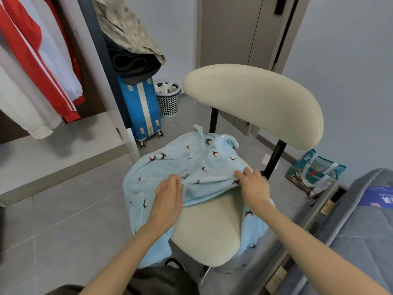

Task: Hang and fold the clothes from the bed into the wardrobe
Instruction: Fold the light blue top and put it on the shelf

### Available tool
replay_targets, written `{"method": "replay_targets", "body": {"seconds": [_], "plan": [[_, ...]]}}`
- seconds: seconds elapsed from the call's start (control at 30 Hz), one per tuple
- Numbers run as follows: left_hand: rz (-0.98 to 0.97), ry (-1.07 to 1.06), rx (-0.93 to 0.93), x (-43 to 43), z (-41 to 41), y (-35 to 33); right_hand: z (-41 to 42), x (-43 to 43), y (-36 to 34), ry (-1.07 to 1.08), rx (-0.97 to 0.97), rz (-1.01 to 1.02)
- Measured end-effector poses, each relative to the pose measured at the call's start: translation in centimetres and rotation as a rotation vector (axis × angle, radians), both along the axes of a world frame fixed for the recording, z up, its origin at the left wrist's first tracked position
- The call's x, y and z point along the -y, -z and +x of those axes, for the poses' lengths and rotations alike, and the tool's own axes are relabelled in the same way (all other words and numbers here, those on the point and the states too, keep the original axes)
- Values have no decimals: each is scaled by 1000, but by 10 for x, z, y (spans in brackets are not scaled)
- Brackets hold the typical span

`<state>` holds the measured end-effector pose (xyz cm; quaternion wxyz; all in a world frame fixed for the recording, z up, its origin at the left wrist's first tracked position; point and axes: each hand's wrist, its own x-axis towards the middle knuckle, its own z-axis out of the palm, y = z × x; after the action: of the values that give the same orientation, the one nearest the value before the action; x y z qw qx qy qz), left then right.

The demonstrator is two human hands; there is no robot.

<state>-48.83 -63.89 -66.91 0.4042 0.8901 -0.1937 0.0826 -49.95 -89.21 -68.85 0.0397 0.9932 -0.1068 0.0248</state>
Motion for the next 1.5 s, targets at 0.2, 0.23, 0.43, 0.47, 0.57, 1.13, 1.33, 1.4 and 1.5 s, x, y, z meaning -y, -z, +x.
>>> {"method": "replay_targets", "body": {"seconds": [0.2, 0.23, 0.43, 0.47, 0.57, 1.13, 1.33, 1.4, 1.5], "plan": [[383, 193, -145, 34, -18, 11, -28, 34, -16, 211, -110, 198], [491, 148, -179, 32, -21, 19, -34, 27, -10, 206, -169, 310], [635, -69, -187, -5, -25, 45, -60, -38, 31, -90, -254, 570], [642, -77, -200, -10, -25, 47, -59, -48, 38, -98, -314, 566], [485, -183, -281, -20, -24, 54, -49, -62, 47, -18, -267, 552], [45, -67, -196, -38, 47, 0, -17, -49, 4, 68, 307, 953], [108, -98, -200, -68, 24, 37, -41, -115, 43, -107, -194, 631], [124, -78, -229, -74, 16, 43, -36, -127, 50, -47, -287, 546], [150, -87, -238, -81, 10, 45, -28, -133, 51, -79, -203, 467]]}}
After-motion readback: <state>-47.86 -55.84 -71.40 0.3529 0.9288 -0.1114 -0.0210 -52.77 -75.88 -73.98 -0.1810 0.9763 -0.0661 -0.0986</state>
